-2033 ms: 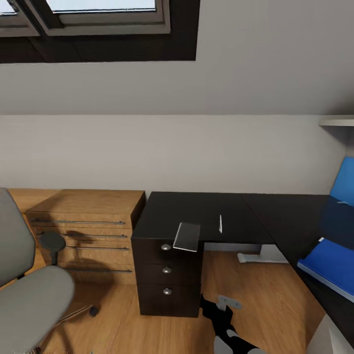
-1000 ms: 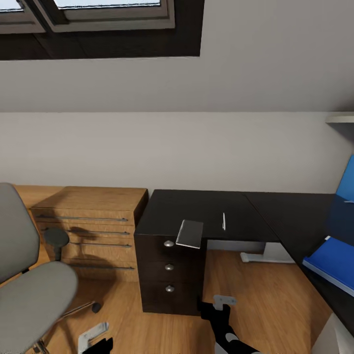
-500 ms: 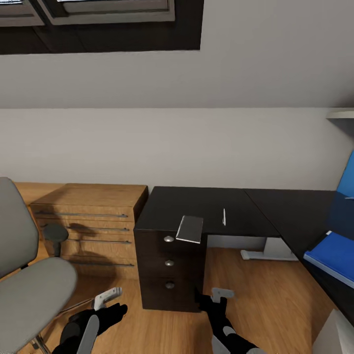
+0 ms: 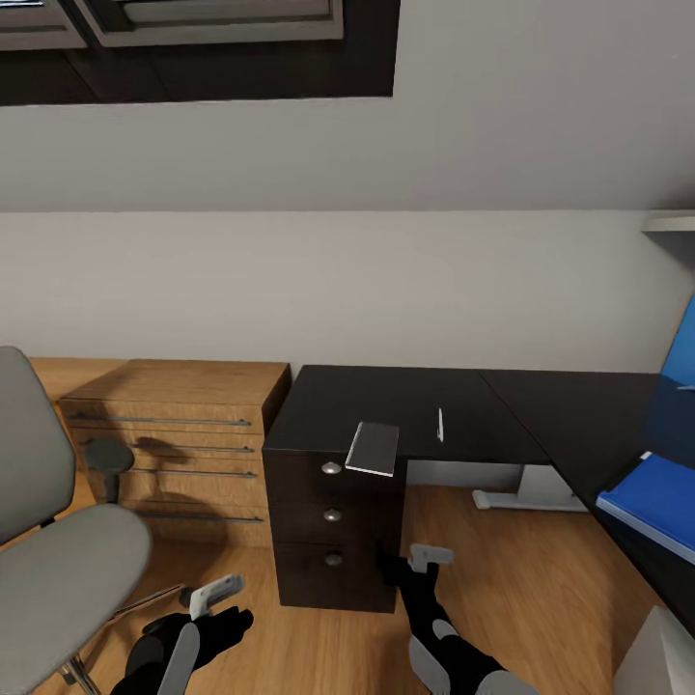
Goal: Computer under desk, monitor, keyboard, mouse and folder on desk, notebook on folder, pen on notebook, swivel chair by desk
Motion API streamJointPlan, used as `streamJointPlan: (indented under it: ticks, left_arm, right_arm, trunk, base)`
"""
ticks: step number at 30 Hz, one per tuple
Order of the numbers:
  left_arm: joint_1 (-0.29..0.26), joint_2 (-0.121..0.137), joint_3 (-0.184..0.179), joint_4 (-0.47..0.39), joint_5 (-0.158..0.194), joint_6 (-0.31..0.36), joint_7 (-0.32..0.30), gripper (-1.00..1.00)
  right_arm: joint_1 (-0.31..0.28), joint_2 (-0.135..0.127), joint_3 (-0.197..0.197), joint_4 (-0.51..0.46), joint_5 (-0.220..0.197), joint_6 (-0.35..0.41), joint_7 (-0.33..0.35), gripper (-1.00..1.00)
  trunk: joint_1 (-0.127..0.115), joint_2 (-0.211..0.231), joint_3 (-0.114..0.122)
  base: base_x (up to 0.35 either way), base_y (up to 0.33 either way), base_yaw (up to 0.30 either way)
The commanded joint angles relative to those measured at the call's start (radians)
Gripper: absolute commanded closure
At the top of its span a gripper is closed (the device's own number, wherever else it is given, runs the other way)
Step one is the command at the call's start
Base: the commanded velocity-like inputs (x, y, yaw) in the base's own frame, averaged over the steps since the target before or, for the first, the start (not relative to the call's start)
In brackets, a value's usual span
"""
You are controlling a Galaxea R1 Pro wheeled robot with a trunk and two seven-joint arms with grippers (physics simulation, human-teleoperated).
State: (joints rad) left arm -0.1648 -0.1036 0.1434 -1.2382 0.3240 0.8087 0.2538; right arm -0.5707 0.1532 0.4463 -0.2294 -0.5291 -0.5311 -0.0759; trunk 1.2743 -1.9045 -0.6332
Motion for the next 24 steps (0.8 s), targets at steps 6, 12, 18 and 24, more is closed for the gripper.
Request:
streamJointPlan:
  ticks: [6,12,18,24]
  left_arm:
    - [0.0,0.0,0.003,0.0,0.011,-0.052,0.007,-1.0]
    - [0.0,0.001,0.005,0.0,0.009,-0.07,0.007,-1.0]
    - [-0.001,0.001,0.005,0.0,0.008,-0.073,0.006,-1.0]
    - [-0.001,0.001,0.005,0.0,0.008,-0.074,0.005,-1.0]
  right_arm:
    - [-0.003,-0.042,-0.082,-0.175,-0.061,0.03,-0.008,-1.0]
    - [-0.007,-0.055,-0.193,-0.271,-0.169,0.144,-0.003,-1.0]
    - [-0.009,-0.08,-0.293,-0.334,-0.283,0.229,0.038,-1.0]
    - [-0.009,-0.091,-0.316,-0.344,-0.366,0.271,0.141,-1.0]
  trunk:
    - [0.0,-0.001,-0.001]
    - [0.0,-0.001,-0.001]
    - [0.0,-0.001,-0.001]
    - [0.0,-0.001,-0.001]
  base:
    - [0.0,0.0,0.0]
    - [0.0,0.0,0.0]
    - [0.0,0.0,0.0]
    - [0.0,0.0,0.0]
